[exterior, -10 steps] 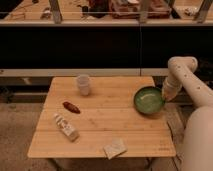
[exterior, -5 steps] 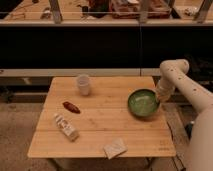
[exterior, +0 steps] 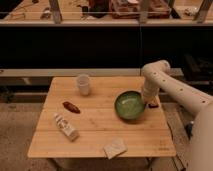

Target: Drag the ceramic bowl in a circle

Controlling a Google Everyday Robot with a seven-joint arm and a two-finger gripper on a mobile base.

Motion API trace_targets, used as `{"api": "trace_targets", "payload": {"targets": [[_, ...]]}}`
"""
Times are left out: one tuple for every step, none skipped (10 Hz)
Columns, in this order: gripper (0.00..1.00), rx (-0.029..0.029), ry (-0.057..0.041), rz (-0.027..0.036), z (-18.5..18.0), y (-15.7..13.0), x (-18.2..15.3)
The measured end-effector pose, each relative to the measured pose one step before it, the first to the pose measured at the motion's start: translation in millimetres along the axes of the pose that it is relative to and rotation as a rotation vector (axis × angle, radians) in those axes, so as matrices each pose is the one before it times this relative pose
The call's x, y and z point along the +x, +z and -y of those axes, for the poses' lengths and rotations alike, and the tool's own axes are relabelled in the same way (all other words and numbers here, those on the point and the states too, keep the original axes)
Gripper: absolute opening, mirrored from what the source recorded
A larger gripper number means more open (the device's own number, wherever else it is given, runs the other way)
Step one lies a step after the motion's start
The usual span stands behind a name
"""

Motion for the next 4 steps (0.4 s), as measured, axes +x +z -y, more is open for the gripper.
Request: {"api": "trace_targets", "payload": {"targets": [[0.2,-0.0012,-0.01532,-0.00411,16.08,1.1,0.15],[0.2,0.00267,-0.02549,-0.00826,25.61,0.63,0.37],[0.2,0.00811,-0.02057,-0.00531,23.03,-0.19,-0.77],[0.2,0.00094,-0.00864,-0.00383,15.69,0.46,0.55]]}}
